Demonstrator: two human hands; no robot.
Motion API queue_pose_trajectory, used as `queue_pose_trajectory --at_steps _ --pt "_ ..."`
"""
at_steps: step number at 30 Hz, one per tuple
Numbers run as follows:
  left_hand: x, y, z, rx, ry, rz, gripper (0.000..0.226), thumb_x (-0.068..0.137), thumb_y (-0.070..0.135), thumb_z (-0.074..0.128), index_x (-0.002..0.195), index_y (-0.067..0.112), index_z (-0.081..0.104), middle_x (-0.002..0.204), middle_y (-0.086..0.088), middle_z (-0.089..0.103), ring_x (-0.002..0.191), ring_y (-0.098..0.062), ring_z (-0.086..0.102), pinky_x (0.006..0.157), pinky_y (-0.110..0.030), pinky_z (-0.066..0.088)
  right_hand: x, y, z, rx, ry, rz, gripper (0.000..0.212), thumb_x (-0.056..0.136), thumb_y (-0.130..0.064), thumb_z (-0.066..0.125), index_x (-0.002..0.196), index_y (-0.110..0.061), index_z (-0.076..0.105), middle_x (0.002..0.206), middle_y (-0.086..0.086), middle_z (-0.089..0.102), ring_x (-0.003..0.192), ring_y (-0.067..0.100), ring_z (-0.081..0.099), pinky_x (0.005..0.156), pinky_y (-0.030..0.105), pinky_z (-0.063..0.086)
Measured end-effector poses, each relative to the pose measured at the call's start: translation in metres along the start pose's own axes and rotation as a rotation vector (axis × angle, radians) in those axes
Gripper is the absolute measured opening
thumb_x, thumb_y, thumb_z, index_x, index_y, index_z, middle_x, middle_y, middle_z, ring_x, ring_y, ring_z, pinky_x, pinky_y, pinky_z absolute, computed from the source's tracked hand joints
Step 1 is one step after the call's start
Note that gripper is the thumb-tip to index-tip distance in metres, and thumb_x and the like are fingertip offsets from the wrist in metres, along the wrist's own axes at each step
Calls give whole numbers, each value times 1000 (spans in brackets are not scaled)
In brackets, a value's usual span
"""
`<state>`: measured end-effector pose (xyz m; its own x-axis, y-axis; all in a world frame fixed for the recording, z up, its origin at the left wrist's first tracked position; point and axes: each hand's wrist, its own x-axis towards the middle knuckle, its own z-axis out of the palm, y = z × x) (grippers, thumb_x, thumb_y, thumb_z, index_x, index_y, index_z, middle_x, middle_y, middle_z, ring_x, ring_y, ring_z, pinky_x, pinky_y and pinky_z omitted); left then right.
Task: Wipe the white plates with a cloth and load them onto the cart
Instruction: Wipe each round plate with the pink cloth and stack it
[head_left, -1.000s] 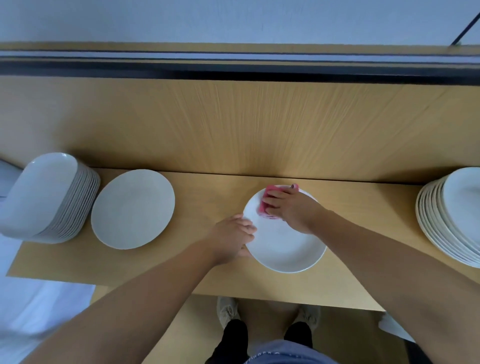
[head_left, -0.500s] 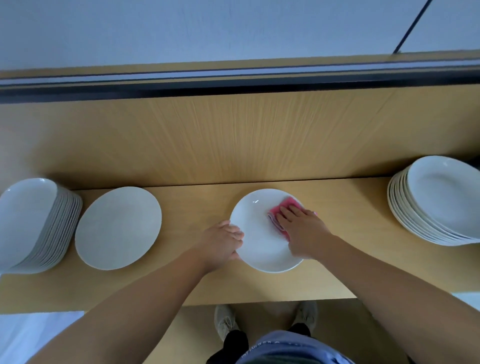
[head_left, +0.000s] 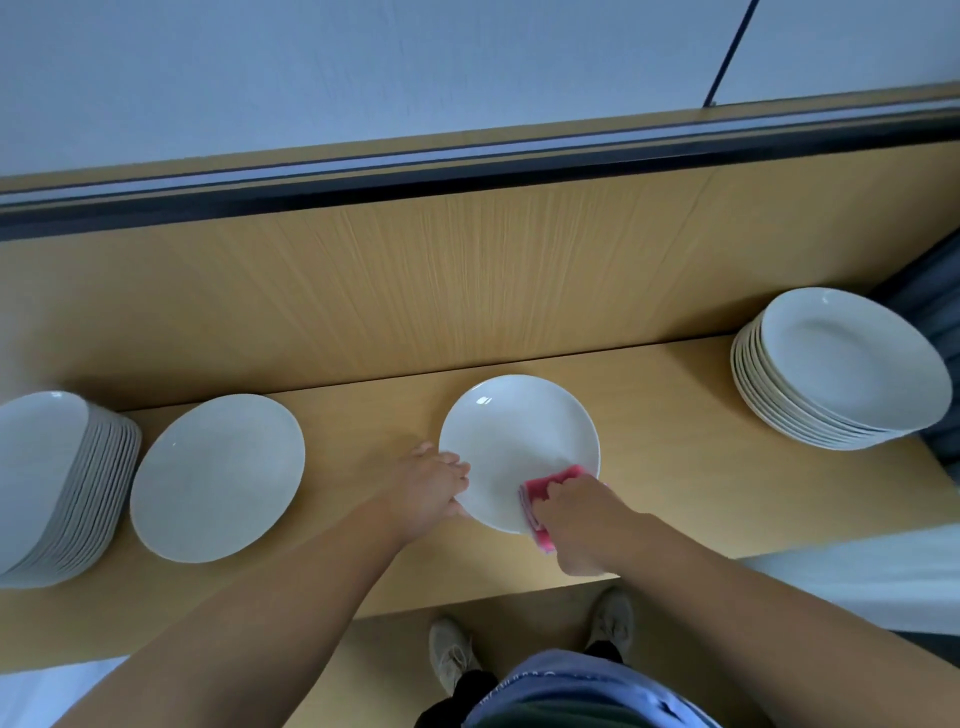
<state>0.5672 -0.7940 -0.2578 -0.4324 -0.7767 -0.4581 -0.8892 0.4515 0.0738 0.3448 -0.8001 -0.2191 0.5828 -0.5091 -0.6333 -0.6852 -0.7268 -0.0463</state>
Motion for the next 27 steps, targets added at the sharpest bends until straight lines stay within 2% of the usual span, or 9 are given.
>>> queue_pose_trajectory --at_steps 3,7,9,13,15,17,20,23,27 --pt "1 1 0 -5 -2 -3 38 99 39 43 124 15 61 136 2 53 132 -15 39 109 -33 23 2 -7 0 30 20 -78 21 82 -10 55 94 -16 38 78 0 54 77 30 58 85 40 50" --pt "0 2 -2 -10 -16 -8 39 99 39 44 127 16 60 140 2 50 136 -15 35 113 -36 17 3 -5 2 81 84 -138 12 88 -9 56 93 -19 52 90 -3 54 94 27 59 86 31 49" --pt "0 2 -2 -8 -38 -15 40 99 42 44 128 19 59 142 5 49 138 -13 32 116 -37 10 1 1 10 163 155 -139 18 87 -7 54 97 -20 63 88 -7 55 92 22 58 77 23 42" --pt "0 4 -6 -32 -37 -40 40 95 46 48 121 20 64 136 7 53 136 -12 34 118 -41 2 -6 19 13 334 257 -158 24 90 -10 49 87 -29 64 85 -7 65 79 17 58 67 28 45" --pt "0 8 -8 -46 -10 -68 38 91 49 51 109 21 68 118 6 60 126 -13 44 119 -41 12 -13 30 8 452 327 -124 19 86 -15 46 79 -26 61 79 -7 65 73 16 57 64 32 48" --pt "0 18 -13 -84 9 -113 37 84 54 53 101 23 65 99 8 59 111 -15 50 107 -37 34 -22 44 1 567 447 -54 20 84 -21 44 81 -26 64 78 -11 66 72 11 58 64 29 48" --pt "6 49 -20 -151 22 -128 52 82 61 51 114 21 59 113 6 58 109 -21 52 92 -33 43 -37 68 -10 732 560 37 25 83 -9 50 82 -27 68 66 -31 59 65 -5 55 58 12 36" --pt "19 90 -27 -135 133 -115 47 91 54 45 113 13 53 115 -3 56 102 -23 53 76 -33 37 -44 86 -14 760 603 76 30 79 -1 51 78 -27 65 66 -32 57 64 0 53 57 17 36" --pt "38 119 -15 -166 147 -164 51 94 46 46 128 8 46 141 -10 42 127 -28 42 96 -40 38 -44 99 -7 762 615 68 28 76 0 49 77 -26 61 66 -17 58 66 11 53 62 32 46"
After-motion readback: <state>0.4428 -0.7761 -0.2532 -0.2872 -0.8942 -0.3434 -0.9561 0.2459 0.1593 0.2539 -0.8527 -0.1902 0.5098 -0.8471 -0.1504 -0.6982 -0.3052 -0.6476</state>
